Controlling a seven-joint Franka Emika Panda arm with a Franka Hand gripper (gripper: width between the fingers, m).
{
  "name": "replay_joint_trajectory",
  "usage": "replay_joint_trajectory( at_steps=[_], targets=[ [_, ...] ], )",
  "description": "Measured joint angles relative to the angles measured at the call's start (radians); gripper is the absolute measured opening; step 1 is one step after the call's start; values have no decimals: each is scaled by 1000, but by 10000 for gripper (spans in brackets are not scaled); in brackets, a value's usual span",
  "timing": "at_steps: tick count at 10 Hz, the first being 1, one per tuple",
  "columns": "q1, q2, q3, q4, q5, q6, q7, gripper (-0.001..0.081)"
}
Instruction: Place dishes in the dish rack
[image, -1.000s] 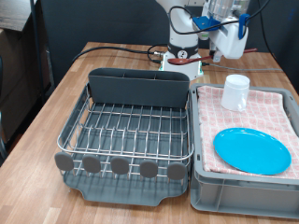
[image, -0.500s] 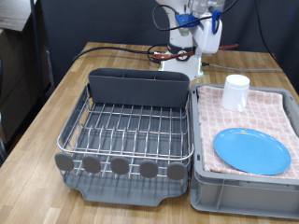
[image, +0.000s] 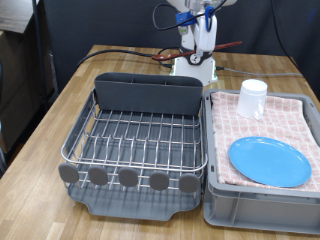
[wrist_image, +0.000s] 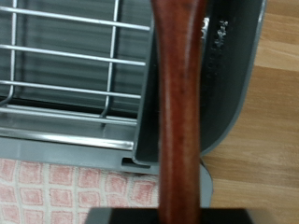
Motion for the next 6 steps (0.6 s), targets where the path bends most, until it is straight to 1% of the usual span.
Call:
replay_joint_trajectory(
  at_steps=[3,6],
  targets=[
    [4,-7,-105,-4,78,-28,-100,87],
    [17,8,-212,-6,150,-61,-236,87]
  ],
)
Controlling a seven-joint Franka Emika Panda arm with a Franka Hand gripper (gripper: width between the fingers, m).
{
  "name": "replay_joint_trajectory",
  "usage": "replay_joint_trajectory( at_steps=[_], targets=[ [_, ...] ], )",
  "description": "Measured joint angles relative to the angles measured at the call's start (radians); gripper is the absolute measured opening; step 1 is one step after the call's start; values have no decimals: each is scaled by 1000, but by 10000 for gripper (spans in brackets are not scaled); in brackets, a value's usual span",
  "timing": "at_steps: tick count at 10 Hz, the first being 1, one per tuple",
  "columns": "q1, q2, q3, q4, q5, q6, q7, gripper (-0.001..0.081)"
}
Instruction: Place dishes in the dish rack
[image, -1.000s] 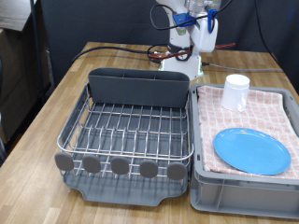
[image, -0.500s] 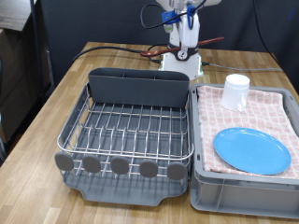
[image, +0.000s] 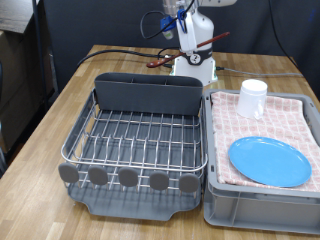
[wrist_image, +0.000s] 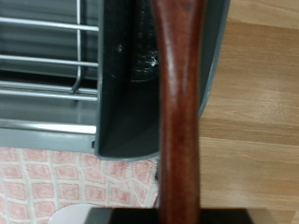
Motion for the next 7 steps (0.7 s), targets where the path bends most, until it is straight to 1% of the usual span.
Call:
replay_joint_trajectory(
  at_steps=[3,7],
  targets=[
    [18,46,-81,2,41,-2,-124,87],
    [30,122,-171,24,81,-2,-267,87]
  ],
)
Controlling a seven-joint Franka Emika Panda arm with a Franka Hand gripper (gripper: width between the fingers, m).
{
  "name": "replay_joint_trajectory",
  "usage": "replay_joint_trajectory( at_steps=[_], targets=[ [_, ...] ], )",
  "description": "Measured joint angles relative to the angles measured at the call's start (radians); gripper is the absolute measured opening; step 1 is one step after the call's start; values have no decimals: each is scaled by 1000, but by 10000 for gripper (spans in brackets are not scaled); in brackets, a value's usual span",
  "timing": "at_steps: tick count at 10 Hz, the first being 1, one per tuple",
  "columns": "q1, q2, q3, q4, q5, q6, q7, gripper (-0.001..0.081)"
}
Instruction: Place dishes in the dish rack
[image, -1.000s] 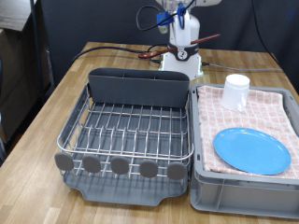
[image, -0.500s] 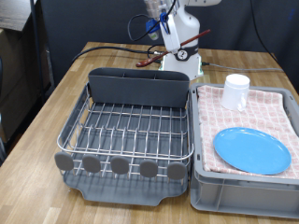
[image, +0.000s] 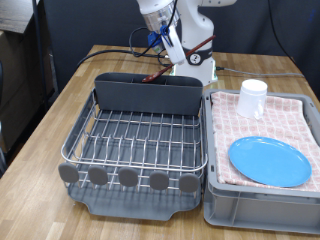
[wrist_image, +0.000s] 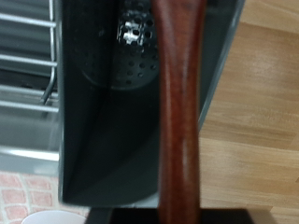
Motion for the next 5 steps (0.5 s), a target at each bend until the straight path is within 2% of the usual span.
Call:
replay_joint_trajectory(
  at_steps=[5],
  targets=[
    [0,61,-70,27,10,0,-86,87]
  ],
)
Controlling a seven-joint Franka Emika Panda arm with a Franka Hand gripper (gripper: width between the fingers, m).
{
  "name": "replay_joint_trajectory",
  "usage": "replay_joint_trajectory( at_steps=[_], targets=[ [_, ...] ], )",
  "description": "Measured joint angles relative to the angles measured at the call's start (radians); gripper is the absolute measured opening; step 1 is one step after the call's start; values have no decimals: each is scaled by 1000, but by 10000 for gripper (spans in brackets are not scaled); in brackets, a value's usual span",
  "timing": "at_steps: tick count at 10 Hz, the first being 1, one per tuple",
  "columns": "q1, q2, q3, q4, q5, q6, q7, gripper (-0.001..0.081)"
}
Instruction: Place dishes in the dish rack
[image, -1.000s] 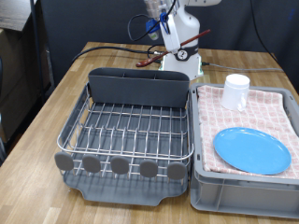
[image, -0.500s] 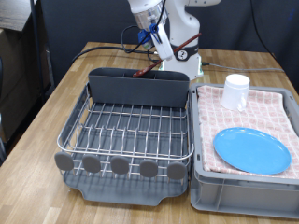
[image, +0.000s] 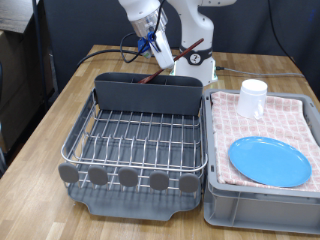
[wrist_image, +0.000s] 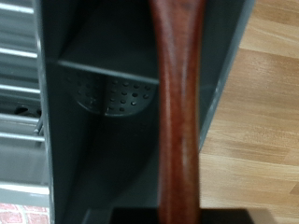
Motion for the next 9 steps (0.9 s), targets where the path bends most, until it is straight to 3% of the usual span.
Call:
replay_joint_trajectory(
  at_steps=[1,3,4,5,6,7,8,9],
  targets=[
    [0,9,-9,1,1,14,-8,87],
    [-1,20,-14,-1,-8,76,-14,352],
    [-7,21,0,-3,-41,111,9,352],
    [-27,21,43,-8,-125,157,84,548],
    [-55,20,109,-17,-223,220,193,548],
    [-76,17,176,-23,-302,264,298,731],
    [-87,8,233,-23,-354,283,388,731],
    [-91,-6,283,-22,-386,285,464,790]
  ],
)
